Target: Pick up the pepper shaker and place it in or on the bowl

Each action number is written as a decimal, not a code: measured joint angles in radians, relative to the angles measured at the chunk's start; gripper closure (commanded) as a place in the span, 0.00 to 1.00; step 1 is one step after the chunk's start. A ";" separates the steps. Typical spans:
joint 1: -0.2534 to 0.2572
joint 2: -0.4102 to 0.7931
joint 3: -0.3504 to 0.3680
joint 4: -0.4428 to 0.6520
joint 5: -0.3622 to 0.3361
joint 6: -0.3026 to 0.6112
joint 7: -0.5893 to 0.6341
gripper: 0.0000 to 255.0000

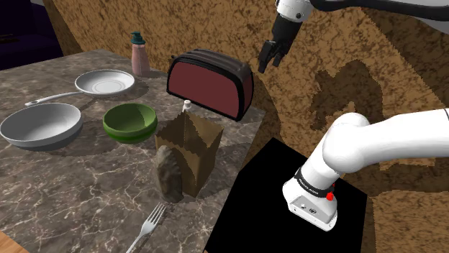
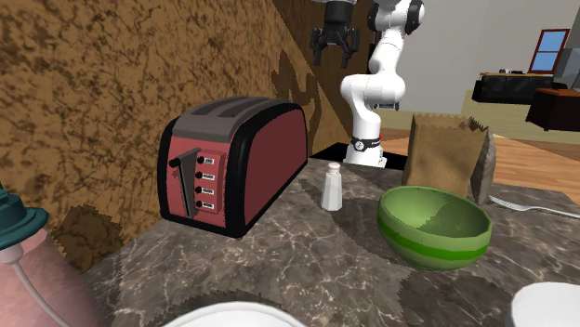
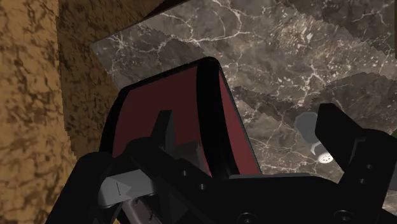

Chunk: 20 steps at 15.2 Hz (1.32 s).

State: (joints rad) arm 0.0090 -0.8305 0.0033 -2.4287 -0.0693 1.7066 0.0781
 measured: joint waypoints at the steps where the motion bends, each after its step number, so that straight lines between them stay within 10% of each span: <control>1: 0.000 0.000 0.000 0.000 0.000 0.000 0.000 0.00; 20: 0.049 0.588 0.124 0.099 0.088 0.475 0.192 0.00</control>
State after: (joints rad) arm 0.0577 -0.2426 0.1268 -2.3296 0.0186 2.1813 0.2705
